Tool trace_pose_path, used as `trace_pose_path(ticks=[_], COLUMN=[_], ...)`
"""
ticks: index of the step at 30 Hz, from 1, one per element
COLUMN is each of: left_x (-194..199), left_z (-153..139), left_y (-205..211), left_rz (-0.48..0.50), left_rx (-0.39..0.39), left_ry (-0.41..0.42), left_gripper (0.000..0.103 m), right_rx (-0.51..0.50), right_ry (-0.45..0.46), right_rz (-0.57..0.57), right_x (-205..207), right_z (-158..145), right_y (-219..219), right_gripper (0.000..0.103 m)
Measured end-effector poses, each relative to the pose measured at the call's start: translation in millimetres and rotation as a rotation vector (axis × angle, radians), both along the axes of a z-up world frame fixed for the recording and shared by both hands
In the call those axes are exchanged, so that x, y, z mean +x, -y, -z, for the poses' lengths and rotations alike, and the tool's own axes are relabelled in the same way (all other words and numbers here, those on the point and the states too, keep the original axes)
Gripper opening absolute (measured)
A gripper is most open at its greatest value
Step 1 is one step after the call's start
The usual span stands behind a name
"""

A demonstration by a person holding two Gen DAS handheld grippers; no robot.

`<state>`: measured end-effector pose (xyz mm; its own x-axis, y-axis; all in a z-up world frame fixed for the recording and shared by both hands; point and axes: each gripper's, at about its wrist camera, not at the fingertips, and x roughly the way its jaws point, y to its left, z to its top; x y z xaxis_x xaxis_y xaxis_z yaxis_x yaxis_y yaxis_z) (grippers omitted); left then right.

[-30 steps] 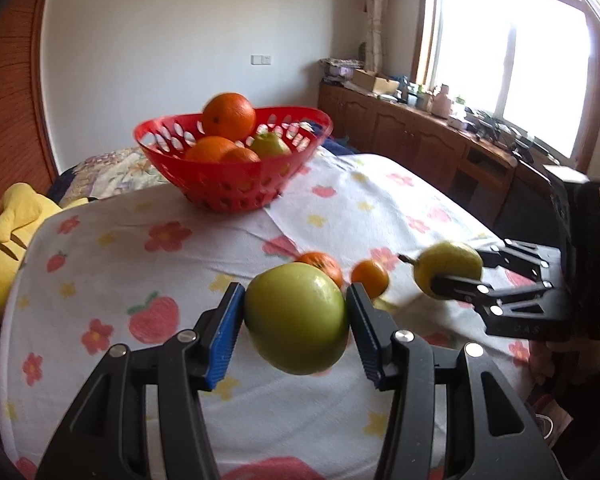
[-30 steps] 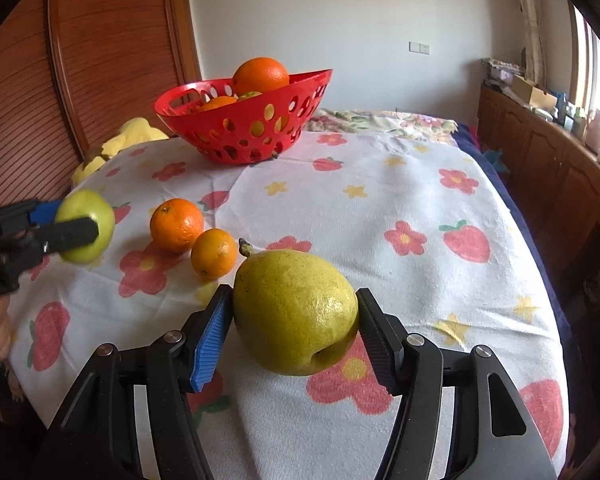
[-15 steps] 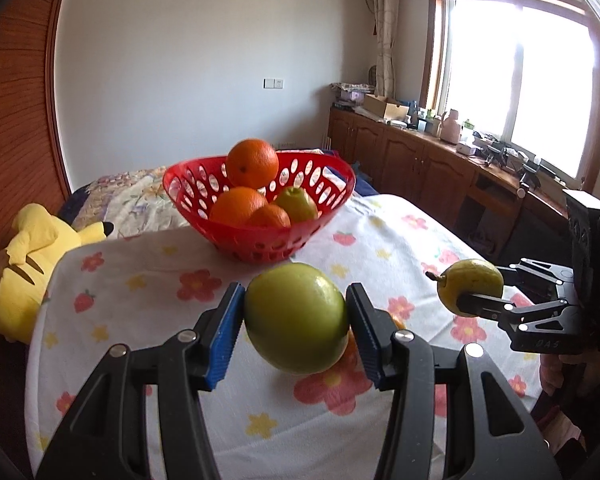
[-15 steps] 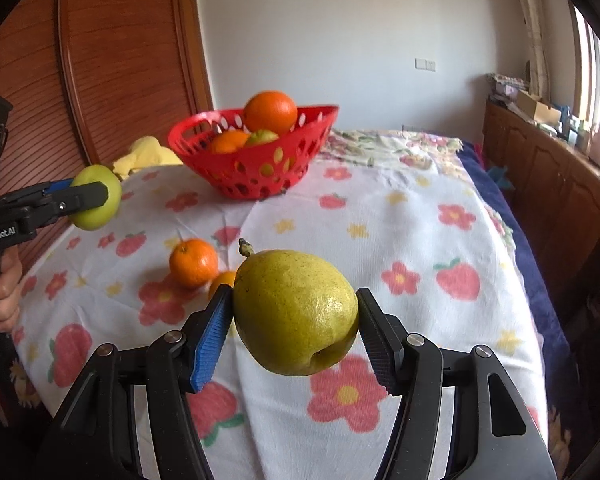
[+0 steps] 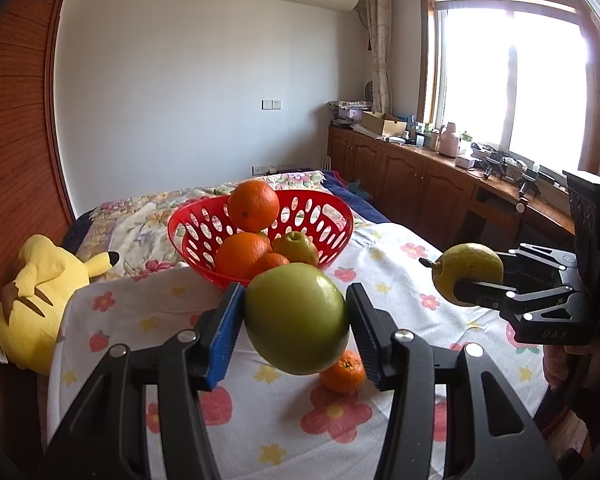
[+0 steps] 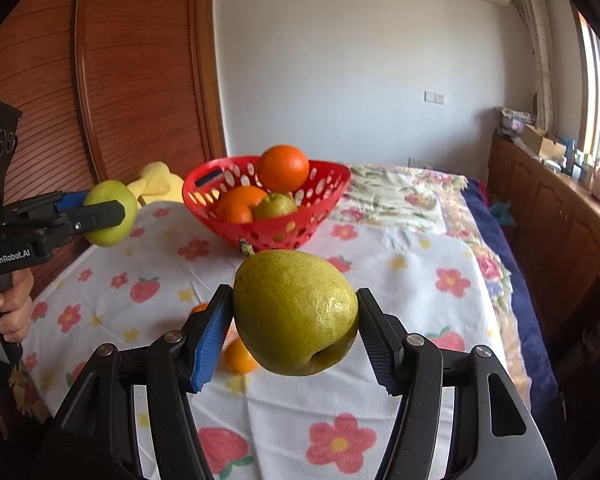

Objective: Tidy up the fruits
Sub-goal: 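Lift and carry the green apple and yellow pear over the red basket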

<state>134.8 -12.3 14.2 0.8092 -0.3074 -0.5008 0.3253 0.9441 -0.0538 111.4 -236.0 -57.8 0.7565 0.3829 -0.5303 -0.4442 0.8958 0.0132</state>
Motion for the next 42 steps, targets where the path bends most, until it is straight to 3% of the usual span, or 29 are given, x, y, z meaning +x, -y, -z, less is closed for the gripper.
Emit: trace_pose_path(ticks=[23, 42], left_x=[64, 124], left_z=[9, 22], left_y=[2, -10], left_rz=[-0.01, -0.029], left_rx=[0.047, 0.058], left_ry=[-0.023, -0.058], left_gripper=[0.051, 0.051], right_rx=[-0.025, -0.087], right_ry=[0.057, 0.01], right_rz=[-0.073, -0.115], right_x=[70, 159], right_z=[-34, -14], right_y=[-35, -70], right_gripper=[0.063, 0.063])
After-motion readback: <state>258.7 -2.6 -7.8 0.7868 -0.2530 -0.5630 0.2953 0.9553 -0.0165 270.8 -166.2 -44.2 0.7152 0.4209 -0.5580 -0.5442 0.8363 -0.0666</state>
